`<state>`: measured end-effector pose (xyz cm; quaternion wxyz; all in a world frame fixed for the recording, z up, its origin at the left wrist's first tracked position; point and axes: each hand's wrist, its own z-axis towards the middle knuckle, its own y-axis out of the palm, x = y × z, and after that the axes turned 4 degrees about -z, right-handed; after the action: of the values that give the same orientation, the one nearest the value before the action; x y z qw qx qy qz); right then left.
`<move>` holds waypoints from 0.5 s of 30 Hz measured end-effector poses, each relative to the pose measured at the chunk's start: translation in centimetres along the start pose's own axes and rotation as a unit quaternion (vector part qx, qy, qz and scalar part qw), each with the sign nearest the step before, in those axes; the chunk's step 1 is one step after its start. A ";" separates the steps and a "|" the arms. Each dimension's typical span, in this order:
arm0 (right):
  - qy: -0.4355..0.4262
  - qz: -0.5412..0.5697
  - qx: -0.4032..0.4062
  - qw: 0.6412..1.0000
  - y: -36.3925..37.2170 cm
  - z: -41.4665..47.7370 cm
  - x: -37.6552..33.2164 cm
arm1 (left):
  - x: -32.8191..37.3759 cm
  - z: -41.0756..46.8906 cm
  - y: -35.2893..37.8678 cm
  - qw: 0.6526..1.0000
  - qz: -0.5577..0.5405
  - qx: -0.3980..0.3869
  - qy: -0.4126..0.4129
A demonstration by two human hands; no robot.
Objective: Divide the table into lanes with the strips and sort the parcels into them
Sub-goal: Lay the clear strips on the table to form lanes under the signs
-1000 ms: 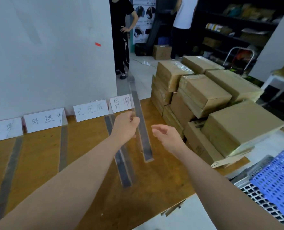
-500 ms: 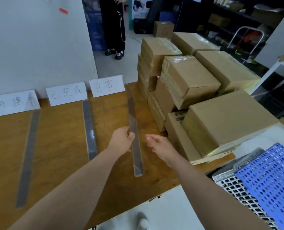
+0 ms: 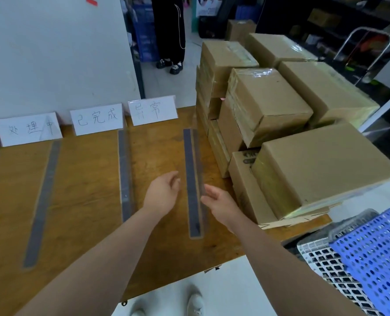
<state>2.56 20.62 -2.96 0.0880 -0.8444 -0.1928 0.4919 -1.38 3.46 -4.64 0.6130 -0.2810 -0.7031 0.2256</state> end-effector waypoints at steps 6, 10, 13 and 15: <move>-0.025 -0.090 0.072 0.993 0.6 0.1 -1.3 | -1.9 -1.1 -3.1 0.977 0.162 0.130 -0.038; -0.020 -0.112 0.101 0.988 0.9 0.3 -2.1 | -3.2 -1.6 -4.4 0.973 0.159 0.120 -0.113; -0.014 -0.123 0.124 0.985 0.9 0.8 -2.3 | -3.8 -1.9 -5.1 0.973 0.137 0.108 -0.150; -0.001 -0.123 0.138 0.983 0.8 1.3 -2.4 | -4.2 -2.0 -5.4 0.975 0.115 0.109 -0.155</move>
<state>0.60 18.79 -1.93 0.2632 -0.7939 -0.2252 0.4998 0.28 -3.44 -3.83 0.4931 -0.2531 -0.7239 0.4108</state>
